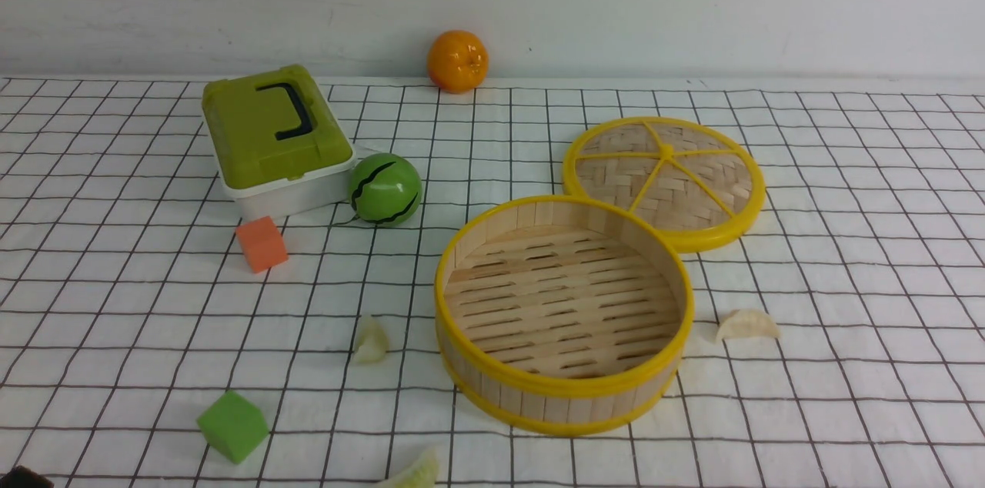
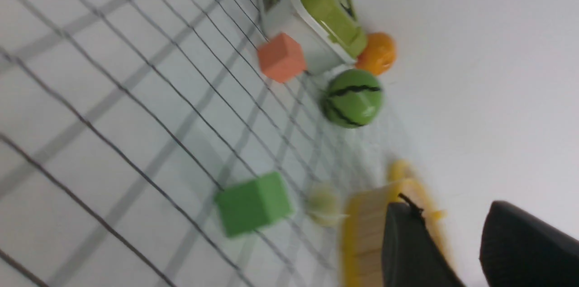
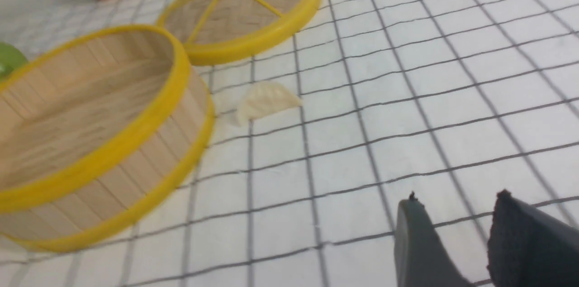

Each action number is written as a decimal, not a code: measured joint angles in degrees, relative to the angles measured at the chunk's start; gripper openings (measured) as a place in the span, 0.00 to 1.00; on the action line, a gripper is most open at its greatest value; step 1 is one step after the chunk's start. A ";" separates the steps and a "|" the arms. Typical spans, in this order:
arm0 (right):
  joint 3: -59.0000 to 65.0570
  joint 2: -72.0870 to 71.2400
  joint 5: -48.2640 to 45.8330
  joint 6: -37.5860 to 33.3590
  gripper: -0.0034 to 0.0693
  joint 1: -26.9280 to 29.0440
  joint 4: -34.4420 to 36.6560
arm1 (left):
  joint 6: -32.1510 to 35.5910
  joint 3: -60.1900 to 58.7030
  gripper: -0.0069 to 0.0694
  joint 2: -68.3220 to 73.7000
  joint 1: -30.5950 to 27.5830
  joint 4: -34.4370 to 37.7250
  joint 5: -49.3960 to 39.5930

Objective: Put the dumplings into the steamer on the table with the white tablecloth.
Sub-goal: 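Reach for and grasp a dumpling on the table with the left gripper, then place the dumpling into the bamboo steamer basket with the left gripper, then reach for and grasp a dumpling on the table with the left gripper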

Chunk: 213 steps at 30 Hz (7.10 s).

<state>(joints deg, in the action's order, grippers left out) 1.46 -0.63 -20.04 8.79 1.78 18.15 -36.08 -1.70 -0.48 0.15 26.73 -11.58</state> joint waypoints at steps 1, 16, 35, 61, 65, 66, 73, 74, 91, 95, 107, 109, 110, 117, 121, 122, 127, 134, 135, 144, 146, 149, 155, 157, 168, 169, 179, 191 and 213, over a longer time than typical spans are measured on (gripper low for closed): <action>0.00 0.00 0.00 0.08 0.38 0.00 0.93 | -0.71 0.00 0.40 0.00 0.00 0.98 0.07; 0.07 0.00 2.06 3.45 0.38 0.00 38.73 | -10.06 0.00 0.40 0.00 0.00 20.52 -3.86; -20.22 9.02 -8.21 -27.25 0.08 0.00 36.08 | 42.42 24.81 0.24 4.09 0.00 17.07 -24.36; -43.69 40.24 -32.39 -33.13 0.03 -14.27 13.01 | 25.12 55.19 0.07 52.24 14.56 -24.18 -55.58; -43.69 40.24 -32.39 -33.13 0.03 -14.27 12.70 | 25.72 61.39 0.10 62.89 16.84 -24.18 -54.80; -43.69 40.24 -32.39 -33.13 0.03 -14.27 12.70 | 25.88 62.98 0.12 65.75 17.26 -24.18 -54.91; -43.69 40.24 -32.17 -33.23 0.04 -14.27 12.22 | 28.34 72.64 0.49 83.40 20.93 -23.48 -55.11; -43.69 40.24 -32.11 -33.23 0.04 -14.27 11.78 | 28.39 73.67 0.54 84.77 21.19 -23.32 -54.81; -43.69 40.24 -32.11 -31.96 0.06 -14.31 5.41 | 24.30 79.97 0.82 108.54 22.04 -24.90 -37.45; -43.69 40.24 -31.74 -31.96 0.06 -14.31 5.22 | 23.36 79.97 0.79 111.96 22.04 -24.90 -34.06; -43.69 40.24 -31.52 -31.96 0.06 -14.31 5.17 | 23.16 80.08 0.41 114.43 22.04 -25.07 -33.48; -43.69 40.24 -31.52 -31.96 0.07 -14.31 5.11 | 23.16 80.60 0.41 114.43 22.04 -25.13 -34.42; -43.69 40.24 -31.52 -31.96 0.07 -14.31 5.12 | 23.16 81.05 0.41 114.30 22.04 -25.27 -35.66; -43.69 40.24 -31.52 -31.92 0.07 -14.31 5.01 | 23.61 89.79 0.41 108.73 23.60 -26.21 -44.41; -43.69 40.24 -31.52 -31.85 0.08 -14.31 5.53 | 25.93 101.90 0.41 106.29 29.98 -25.47 -46.79; -43.69 40.24 -31.65 -31.78 0.08 -14.31 5.77 | 26.39 104.18 0.41 106.79 32.10 -24.84 -46.87; -43.90 39.79 -34.22 -29.63 0.08 -14.31 5.94 | 27.09 111.82 0.41 111.06 37.59 -22.75 -47.32; -45.14 32.01 -40.86 -26.66 0.08 -14.31 3.95 | 24.03 119.70 0.41 125.34 38.94 -22.20 -47.83; -45.14 30.49 -41.27 -26.01 0.09 -14.31 3.43 | 23.91 119.99 0.41 127.01 38.94 -22.27 -47.30; -45.20 25.78 -42.49 -21.58 0.09 -14.31 -2.68 | 22.30 120.65 0.41 134.08 39.09 -23.84 -40.01; -45.20 25.78 -42.62 -21.42 0.10 -14.31 -3.60 | 21.39 120.65 0.41 134.22 39.15 -24.58 -39.33; -45.25 25.78 -42.87 -21.29 0.10 -14.31 -4.29 | 20.54 120.65 0.41 134.35 39.22 -25.92 -38.19; -45.25 25.78 -42.94 -21.29 0.10 -14.31 -4.66 | 20.33 120.65 0.67 134.28 39.22 -26.16 -39.03; -45.25 25.78 -42.94 -21.29 0.11 -14.31 -4.66 | 20.33 120.89 0.75 133.57 39.22 -26.20 -40.91; -45.25 25.78 -42.94 -21.29 0.12 -14.31 -4.76 | 25.88 124.00 0.83 116.04 39.22 -30.58 -58.57; -45.25 25.78 -42.94 -21.29 0.12 -14.31 -4.76 | 26.21 122.86 0.83 114.36 39.22 -30.65 -58.80; -45.25 25.78 -42.63 -21.29 0.14 -14.31 -3.20 | 29.66 90.69 0.82 92.08 39.22 -30.54 -59.24; -43.68 25.78 -36.93 -21.29 0.15 -14.31 -2.06 | 32.05 58.13 0.82 86.81 39.22 -29.00 -36.66; -42.76 25.78 -39.46 -21.29 0.17 -14.31 -1.81 | 28.06 59.86 0.48 102.08 39.22 -29.78 -25.94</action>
<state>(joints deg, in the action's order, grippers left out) -41.30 25.15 -59.50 -12.50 -12.54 16.33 -8.02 58.16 101.60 39.37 -3.05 -37.53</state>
